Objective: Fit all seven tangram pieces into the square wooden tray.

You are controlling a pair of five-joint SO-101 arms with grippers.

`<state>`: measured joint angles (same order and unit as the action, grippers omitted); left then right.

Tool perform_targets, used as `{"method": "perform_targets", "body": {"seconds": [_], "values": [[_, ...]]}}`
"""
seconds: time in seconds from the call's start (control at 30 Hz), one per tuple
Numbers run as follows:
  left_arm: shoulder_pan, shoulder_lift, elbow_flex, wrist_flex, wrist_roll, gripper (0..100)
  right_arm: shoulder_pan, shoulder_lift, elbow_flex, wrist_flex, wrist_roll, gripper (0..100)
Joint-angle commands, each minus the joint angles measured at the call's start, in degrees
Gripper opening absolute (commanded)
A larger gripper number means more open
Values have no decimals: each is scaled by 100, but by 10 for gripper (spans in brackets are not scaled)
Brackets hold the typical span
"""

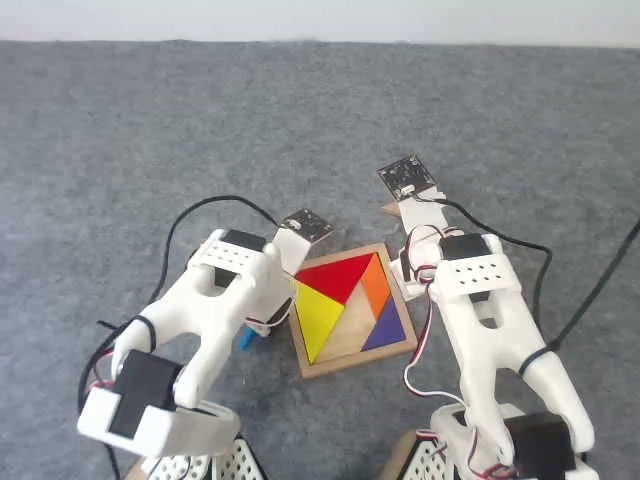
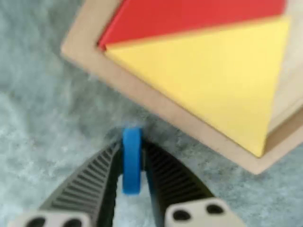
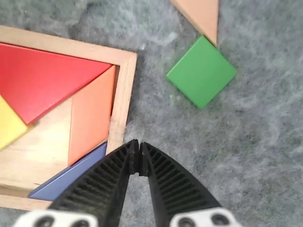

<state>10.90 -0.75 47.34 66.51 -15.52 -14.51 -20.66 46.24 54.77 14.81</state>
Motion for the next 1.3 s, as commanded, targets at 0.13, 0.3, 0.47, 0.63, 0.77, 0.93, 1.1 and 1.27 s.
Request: {"method": "perform_targets", "body": {"seconds": [0.13, 0.3, 0.47, 0.63, 0.77, 0.93, 1.1, 1.27], "values": [[26, 105, 154, -62, 35, 9, 66, -84, -167, 75, 62, 7], [26, 105, 145, 0, 35, 9, 66, -84, -167, 75, 62, 7], [-9, -149, -4, 308, 26, 9, 66, -84, -167, 75, 62, 7], [-18, -1099, -215, 923, 26, 9, 66, -84, -167, 75, 62, 7], [0, -1969, -558, 1609, 26, 9, 66, -84, -167, 75, 62, 7], [-18, -2585, -1042, 2084, 105, 9, 75, -84, -176, 75, 62, 7], [35, -2620, -1508, 1864, 703, 9, 347, -347, -158, 75, 18, 7], [466, -2611, -1684, 1248, 1952, 10, 919, -945, -62, 84, -519, 7]]}}
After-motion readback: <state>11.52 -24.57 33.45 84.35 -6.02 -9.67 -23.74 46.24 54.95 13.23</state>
